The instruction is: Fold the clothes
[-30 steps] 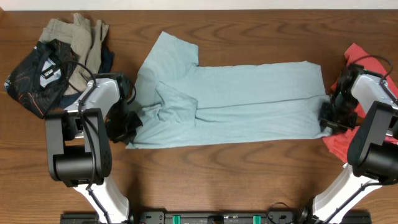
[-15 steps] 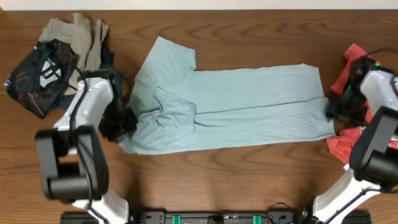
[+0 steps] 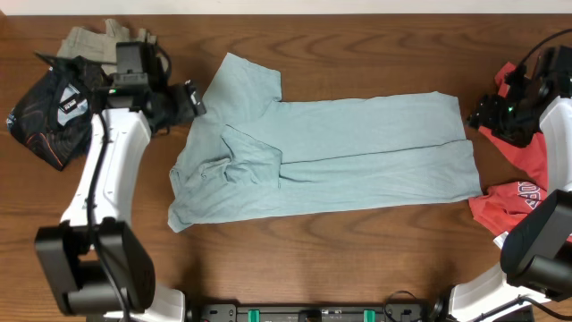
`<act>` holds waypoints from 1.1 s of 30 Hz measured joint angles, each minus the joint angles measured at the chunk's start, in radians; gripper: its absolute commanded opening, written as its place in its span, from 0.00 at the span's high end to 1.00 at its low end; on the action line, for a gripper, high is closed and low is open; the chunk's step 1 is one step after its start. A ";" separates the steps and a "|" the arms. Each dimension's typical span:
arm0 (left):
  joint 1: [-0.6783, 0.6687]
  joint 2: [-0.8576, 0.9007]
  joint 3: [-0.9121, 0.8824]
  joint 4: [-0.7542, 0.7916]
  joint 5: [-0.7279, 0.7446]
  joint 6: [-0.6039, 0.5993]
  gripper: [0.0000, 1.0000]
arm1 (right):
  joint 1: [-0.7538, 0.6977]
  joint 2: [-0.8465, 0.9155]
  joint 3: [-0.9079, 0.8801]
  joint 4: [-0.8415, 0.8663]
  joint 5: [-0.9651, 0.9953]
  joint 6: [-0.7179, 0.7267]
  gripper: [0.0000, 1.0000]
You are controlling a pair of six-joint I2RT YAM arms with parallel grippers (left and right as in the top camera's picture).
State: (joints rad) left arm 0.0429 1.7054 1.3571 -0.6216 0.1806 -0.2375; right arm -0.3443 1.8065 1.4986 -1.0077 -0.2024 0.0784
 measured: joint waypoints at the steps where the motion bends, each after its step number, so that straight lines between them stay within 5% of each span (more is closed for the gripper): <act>1: -0.009 0.018 0.000 0.034 0.004 0.010 0.10 | 0.002 0.000 0.000 -0.002 -0.008 0.000 0.28; 13: -0.077 0.282 0.001 0.527 0.021 0.090 0.10 | 0.047 0.000 0.000 -0.063 -0.051 -0.011 0.27; 23: -0.078 0.457 0.013 0.622 -0.001 0.108 0.11 | 0.073 0.000 0.000 -0.089 -0.055 -0.019 0.27; 27: -0.085 0.459 0.021 0.592 0.000 0.111 0.25 | 0.075 0.000 0.000 -0.088 -0.055 -0.019 0.27; 33: -0.113 0.459 0.031 0.548 0.005 0.111 0.74 | 0.076 0.000 0.000 -0.084 -0.056 -0.019 0.27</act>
State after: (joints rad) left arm -0.0696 2.1639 1.3880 -0.0734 0.1852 -0.1268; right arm -0.2684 1.8065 1.4986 -1.0920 -0.2581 0.0589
